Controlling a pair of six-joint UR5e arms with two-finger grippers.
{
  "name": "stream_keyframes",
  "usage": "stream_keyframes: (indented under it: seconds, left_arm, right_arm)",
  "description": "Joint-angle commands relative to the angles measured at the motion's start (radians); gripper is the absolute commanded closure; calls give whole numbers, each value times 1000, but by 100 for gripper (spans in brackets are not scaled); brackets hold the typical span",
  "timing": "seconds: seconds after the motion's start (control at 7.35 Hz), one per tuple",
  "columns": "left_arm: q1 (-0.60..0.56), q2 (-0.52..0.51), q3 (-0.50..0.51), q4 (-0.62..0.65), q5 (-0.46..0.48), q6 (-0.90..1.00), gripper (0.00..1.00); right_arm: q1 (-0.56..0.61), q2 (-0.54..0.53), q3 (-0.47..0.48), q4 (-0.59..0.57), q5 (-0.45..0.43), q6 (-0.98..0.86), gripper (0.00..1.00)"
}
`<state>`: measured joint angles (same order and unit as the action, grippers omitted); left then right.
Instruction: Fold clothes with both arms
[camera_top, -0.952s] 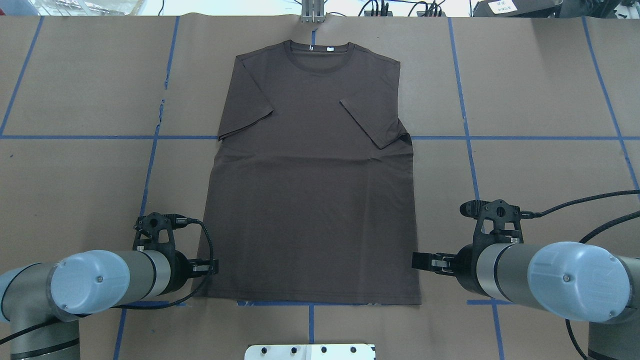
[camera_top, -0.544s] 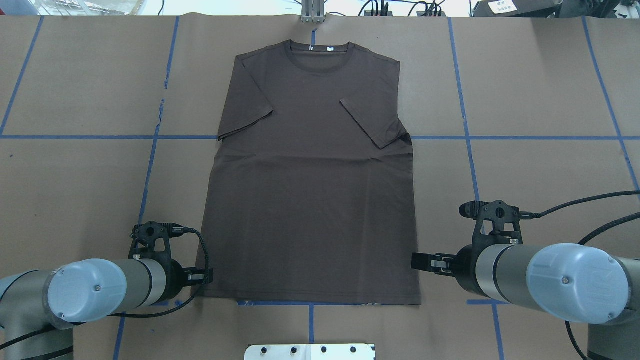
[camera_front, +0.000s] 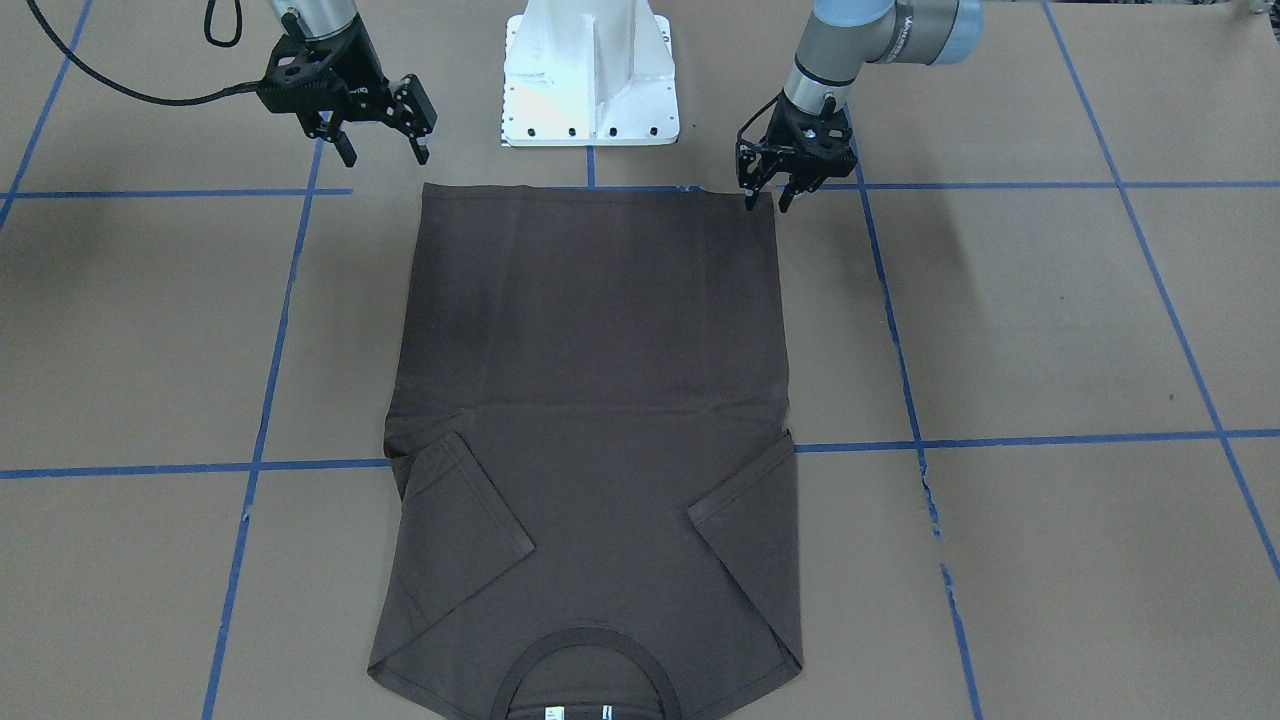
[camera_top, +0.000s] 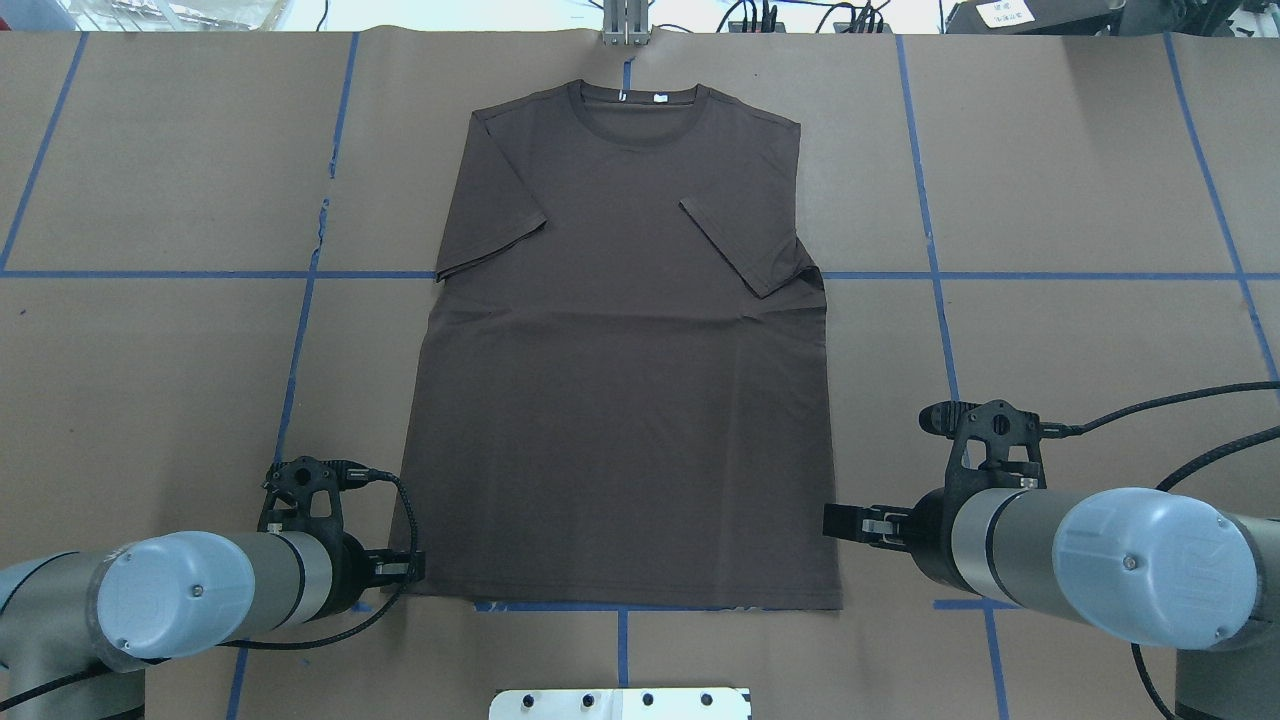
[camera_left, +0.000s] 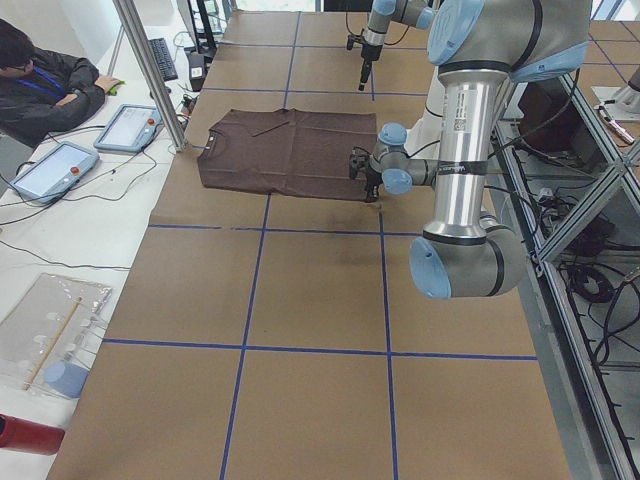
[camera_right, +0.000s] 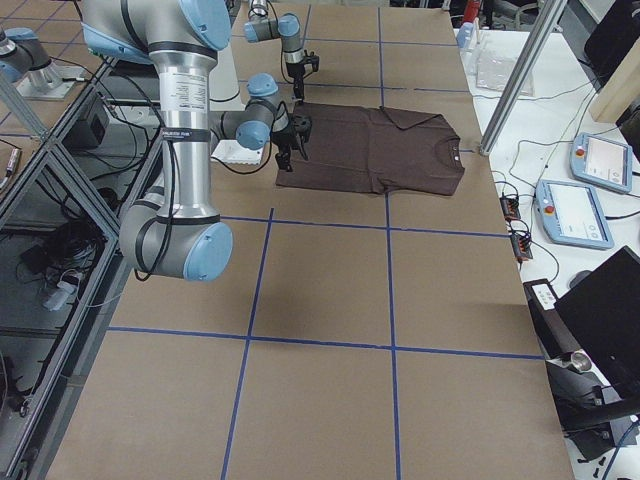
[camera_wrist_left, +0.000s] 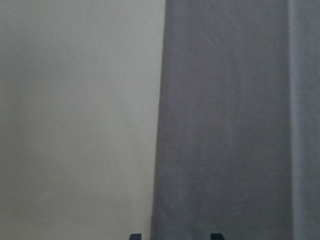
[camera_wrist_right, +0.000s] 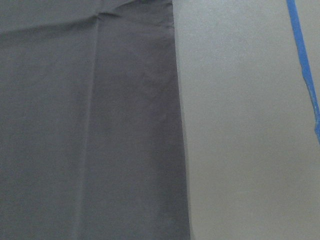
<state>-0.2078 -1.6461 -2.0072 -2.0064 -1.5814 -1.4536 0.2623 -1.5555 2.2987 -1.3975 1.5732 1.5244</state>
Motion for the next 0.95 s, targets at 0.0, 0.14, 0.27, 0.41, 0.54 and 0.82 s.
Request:
stream_keyframes:
  seconds: [0.0,0.14,0.27,0.41,0.54,0.82]
  left_arm:
    - [5,-1,1,0,0,-1,44]
    - [5,0,1,0,0,-1,44]
    - [5,0,1,0,0,-1,44]
    - [7,-1,-1,0,0,-1,44]
    - [7,-1,1,0,0,-1,44]
    - [15,0,1,0,-2,-1,44]
  right_arm:
    - [0,0,-1,0,-1,0,2]
    - [0,0,1,2,-7,3,2]
    - [0,0,1,2,-10,3,2]
    - [0,0,1,2,-10,3,2]
    - [0,0,1,2,-10,3,2]
    - [0,0,1,2,-10,3,2]
